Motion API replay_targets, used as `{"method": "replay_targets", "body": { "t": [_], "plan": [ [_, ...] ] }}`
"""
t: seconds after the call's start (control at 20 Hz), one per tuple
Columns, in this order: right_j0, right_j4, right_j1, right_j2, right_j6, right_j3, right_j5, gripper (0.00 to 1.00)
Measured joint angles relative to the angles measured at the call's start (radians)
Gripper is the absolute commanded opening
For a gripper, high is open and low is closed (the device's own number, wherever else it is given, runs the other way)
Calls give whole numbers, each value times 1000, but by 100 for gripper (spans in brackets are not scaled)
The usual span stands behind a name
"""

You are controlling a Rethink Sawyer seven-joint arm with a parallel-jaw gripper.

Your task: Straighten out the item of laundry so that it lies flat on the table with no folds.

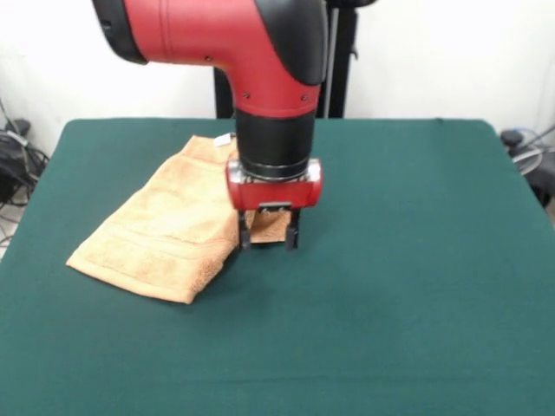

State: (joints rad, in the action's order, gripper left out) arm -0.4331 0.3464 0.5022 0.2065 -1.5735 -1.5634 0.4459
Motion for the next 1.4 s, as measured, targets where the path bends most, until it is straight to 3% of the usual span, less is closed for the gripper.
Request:
{"method": "replay_targets", "body": {
  "t": [0.7,1.4],
  "plan": [
    [8,0,24,-1,0,-105,0,100],
    [-12,0,108,-3,0,-196,0,100]
  ]
}}
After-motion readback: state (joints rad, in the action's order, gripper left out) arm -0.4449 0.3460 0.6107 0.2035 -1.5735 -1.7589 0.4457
